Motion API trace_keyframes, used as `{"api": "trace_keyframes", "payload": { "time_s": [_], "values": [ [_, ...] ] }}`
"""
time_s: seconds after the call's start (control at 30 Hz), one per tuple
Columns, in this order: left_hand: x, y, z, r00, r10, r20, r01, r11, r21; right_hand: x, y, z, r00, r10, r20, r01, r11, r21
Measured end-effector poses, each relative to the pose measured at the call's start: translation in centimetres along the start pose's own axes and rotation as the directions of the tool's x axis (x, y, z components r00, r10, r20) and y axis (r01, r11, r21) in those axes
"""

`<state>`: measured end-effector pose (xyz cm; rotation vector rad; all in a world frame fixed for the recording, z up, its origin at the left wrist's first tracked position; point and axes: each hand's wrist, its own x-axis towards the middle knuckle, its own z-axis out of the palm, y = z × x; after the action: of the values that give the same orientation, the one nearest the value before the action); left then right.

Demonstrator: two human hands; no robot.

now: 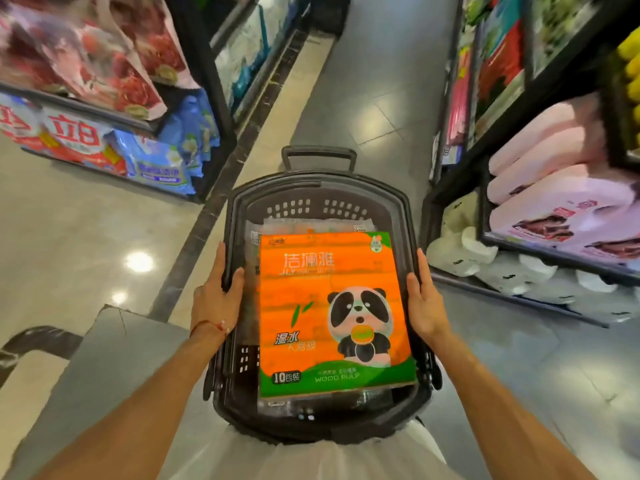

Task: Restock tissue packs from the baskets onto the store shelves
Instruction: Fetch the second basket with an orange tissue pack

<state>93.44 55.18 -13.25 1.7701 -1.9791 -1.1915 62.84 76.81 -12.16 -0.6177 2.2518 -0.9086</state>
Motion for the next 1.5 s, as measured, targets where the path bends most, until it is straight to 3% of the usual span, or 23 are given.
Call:
{"api": "trace_keyframes", "payload": {
  "time_s": [0.2, 0.5, 0.77, 1.0, 1.33, 1.5],
  "values": [
    [9.7, 9.2, 2.2, 0.998, 0.064, 0.001, -0.064, 0.998, 0.004, 10.4, -2.7, -1.2, 1.0, 0.023, -0.019, -0.021, 0.997, 0.077],
    [24.2, 19.4, 5.3, 0.999, 0.021, -0.031, -0.02, 0.999, 0.038, 29.0, -8.9, -5.9, 1.0, 0.015, 0.014, -0.015, 1.0, 0.01],
    [38.0, 27.1, 7.7, 0.996, 0.087, 0.01, -0.087, 0.994, 0.062, 40.2, -13.8, -7.1, 0.987, 0.103, -0.121, -0.102, 0.995, 0.013],
    [54.8, 36.1, 9.5, 0.964, 0.2, 0.173, -0.217, 0.973, 0.083, 50.0, -19.7, -7.4, 0.931, 0.136, -0.338, -0.111, 0.99, 0.092],
    [70.7, 48.4, 11.4, 0.911, 0.324, 0.256, -0.36, 0.926, 0.11, 63.4, -26.7, -9.8, 0.89, 0.191, -0.414, -0.138, 0.978, 0.154],
    [79.0, 54.3, 13.7, 0.907, 0.345, 0.244, -0.376, 0.922, 0.094, 74.1, -27.0, -10.1, 0.883, 0.131, -0.45, -0.033, 0.975, 0.22]
  ]
}}
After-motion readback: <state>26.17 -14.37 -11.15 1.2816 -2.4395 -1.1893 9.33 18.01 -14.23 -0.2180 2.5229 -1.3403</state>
